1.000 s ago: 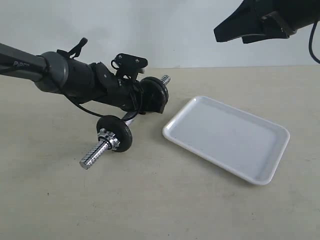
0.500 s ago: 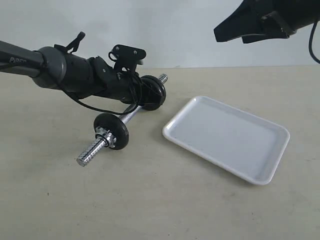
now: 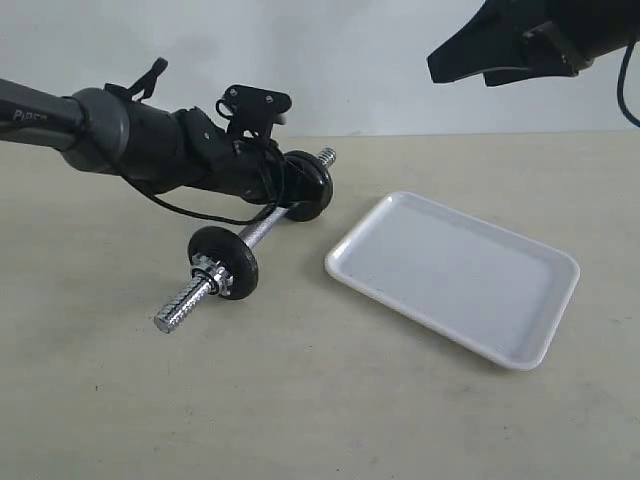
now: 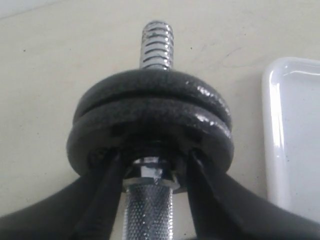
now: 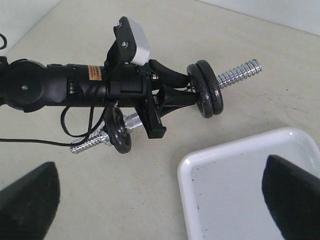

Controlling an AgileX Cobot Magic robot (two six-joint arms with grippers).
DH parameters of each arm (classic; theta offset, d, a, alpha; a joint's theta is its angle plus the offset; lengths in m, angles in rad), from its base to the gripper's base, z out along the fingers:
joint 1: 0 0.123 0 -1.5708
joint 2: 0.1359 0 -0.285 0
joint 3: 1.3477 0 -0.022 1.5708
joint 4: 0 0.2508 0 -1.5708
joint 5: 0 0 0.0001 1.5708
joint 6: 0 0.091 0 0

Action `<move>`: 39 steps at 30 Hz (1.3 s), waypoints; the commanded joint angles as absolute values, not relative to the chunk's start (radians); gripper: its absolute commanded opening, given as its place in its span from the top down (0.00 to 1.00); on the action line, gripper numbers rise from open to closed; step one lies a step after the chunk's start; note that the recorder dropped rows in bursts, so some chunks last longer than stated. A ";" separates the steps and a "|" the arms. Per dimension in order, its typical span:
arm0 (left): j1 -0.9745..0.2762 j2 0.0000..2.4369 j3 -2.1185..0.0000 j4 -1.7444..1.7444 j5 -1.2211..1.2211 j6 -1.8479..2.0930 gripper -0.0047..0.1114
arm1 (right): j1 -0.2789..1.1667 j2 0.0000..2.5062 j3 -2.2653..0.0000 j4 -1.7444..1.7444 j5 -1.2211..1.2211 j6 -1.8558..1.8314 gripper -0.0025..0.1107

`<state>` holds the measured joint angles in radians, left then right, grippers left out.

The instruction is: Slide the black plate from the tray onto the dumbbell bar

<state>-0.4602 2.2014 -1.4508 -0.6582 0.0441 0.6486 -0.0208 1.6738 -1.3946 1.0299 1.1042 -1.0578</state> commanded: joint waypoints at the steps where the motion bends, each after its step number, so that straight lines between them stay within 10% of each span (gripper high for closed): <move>1: -0.462 2.162 -1.455 -0.672 0.046 0.640 0.63 | -0.029 1.666 -1.396 1.042 1.097 -1.064 0.06; 35: -0.462 1.798 -1.455 -0.717 0.388 0.682 0.63 | -0.029 1.666 -1.396 1.042 1.095 -1.043 0.06; 39: -0.462 1.743 -1.455 -0.694 0.438 0.682 0.78 | -0.029 1.666 -1.396 1.042 1.110 -1.001 0.06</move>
<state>-0.4602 1.7814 -1.4525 -0.7133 0.3976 0.6754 -0.0208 1.6738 -1.3946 1.0305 1.0957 -1.0277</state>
